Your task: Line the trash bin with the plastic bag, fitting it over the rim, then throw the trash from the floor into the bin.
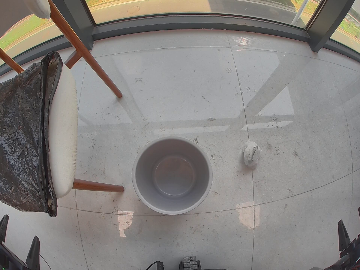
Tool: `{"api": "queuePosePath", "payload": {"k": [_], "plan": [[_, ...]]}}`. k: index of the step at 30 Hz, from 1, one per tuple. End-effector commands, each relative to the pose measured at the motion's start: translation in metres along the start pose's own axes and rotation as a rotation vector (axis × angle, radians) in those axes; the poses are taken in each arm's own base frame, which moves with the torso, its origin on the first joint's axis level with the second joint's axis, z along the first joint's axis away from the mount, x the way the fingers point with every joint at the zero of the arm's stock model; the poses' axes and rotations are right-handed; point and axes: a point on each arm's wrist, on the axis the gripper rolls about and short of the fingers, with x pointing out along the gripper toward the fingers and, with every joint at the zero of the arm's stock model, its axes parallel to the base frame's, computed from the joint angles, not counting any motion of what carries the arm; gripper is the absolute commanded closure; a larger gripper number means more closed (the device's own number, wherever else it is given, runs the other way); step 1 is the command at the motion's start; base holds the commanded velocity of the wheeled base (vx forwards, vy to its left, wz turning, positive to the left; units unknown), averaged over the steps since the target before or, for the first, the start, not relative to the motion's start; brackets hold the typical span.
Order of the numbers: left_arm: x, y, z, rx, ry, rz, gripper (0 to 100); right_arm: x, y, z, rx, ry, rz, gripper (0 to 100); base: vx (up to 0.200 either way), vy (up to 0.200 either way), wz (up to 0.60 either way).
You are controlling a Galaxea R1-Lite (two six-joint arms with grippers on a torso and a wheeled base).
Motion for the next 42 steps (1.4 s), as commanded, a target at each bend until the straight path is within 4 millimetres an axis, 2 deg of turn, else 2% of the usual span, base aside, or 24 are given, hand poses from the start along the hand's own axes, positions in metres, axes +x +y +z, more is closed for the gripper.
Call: {"api": "queuePosePath", "payload": {"k": [1, 4, 6, 9, 22, 28, 32, 35, 38, 42], "plan": [[-0.019, 0.001, 0.024, -0.006, 0.03, -0.024, 0, 0.0, 0.0, -0.005, 0.0, 0.004, 0.001, 0, 0.0, 0.0, 0.0], [-0.02, 0.002, 0.033, -0.008, -0.01, -0.017, 0, 0.0, 0.0, -0.005, 0.0, 0.004, 0.001, 0, 0.0, 0.0, 0.0], [-0.005, 0.005, 0.054, -0.024, 0.015, -0.022, 0, 0.0, 0.0, -0.005, 0.0, 0.004, 0.001, 0, 0.0, 0.0, 0.0], [0.015, 0.008, 0.069, -0.033, 0.058, -0.026, 0, 0.0, 0.0, -0.005, 0.0, 0.004, 0.001, 0, 0.0, 0.0, 0.0], [0.094, 0.015, 0.102, -0.035, 0.16, -0.038, 0, 0.0, 0.0, -0.005, 0.003, 0.002, 0.001, 0, 0.0, 0.0, 0.0], [0.124, 0.018, 0.108, -0.038, 0.236, -0.035, 0, 0.0, 0.0, -0.005, 0.003, 0.002, 0.001, 0, 0.0, 0.0, 0.0], [0.152, 0.021, 0.108, -0.047, 0.313, 0.019, 0, 0.0, 0.0, -0.005, 0.003, 0.002, 0.001, 0, 0.0, 0.0, 0.0], [0.162, 0.022, 0.111, -0.065, 0.323, 0.032, 0, 0.0, 0.0, -0.005, 0.003, 0.002, 0.001, 0, 0.0, 0.0, 0.0], [0.187, 0.024, 0.116, -0.079, 0.317, 0.036, 0, 0.0, 0.0, -0.005, 0.003, 0.002, 0.001, 0, 0.0, 0.0, 0.0], [0.206, 0.025, 0.115, -0.078, 0.298, 0.036, 0, 0.0, 0.0, -0.005, 0.003, 0.002, 0.001, 0, 0.0, 0.0, 0.0]]}}
